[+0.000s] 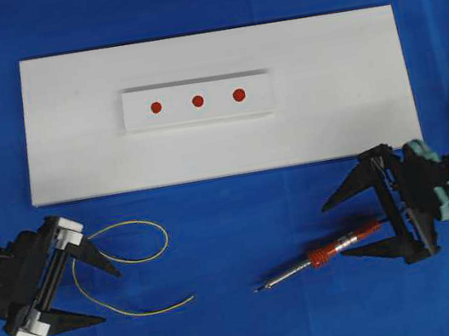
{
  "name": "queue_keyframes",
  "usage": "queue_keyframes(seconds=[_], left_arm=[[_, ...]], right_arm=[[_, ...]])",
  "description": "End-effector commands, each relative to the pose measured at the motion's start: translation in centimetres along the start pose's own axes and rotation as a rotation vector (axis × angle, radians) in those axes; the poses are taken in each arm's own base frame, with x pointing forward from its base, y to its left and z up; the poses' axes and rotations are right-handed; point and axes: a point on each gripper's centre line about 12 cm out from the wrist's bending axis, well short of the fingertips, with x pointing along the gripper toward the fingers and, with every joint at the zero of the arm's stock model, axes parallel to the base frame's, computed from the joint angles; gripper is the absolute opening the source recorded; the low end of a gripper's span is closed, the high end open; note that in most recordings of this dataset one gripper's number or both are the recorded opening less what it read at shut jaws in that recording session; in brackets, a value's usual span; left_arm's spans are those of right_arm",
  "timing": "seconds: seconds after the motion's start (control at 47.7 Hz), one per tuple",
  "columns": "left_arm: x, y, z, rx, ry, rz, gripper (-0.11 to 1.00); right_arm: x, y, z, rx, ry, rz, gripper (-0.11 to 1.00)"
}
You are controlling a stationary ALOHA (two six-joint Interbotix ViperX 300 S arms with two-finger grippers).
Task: Touch the tip of the soldering iron to the tip of the solder at the mark.
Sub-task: 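Lower left gripper onto yellow solder wire and right onto red soldering iron, grasp both, then lift the solder wire and soldering iron up over the white board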
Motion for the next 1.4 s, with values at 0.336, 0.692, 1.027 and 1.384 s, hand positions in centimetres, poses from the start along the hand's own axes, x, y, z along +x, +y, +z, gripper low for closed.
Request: queue_keyframes(seconds=[0.336, 0.692, 1.027, 1.384], left_arm=[[3.8, -0.3, -1.6, -0.016, 0.007, -0.011, 0.80], [4.3, -0.3, -2.3, -0.015, 0.031, -0.012, 0.66], [4.8, -0.7, -1.9, -0.010, 0.030, -0.021, 0.01], [4.4, -0.9, -0.7, -0.011, 0.003, -0.025, 0.01]], right_arm=[[1.8, 0.7, -1.9, 0.054, 0.037, -0.023, 0.88], [2.6, 0.8, -3.5, 0.057, 0.083, -0.031, 0.75], [2.2, 0.6, -3.7, 0.027, 0.093, -0.033, 0.14], [2.5, 0.6, -3.2, 0.033, 0.078, -0.034, 0.06]])
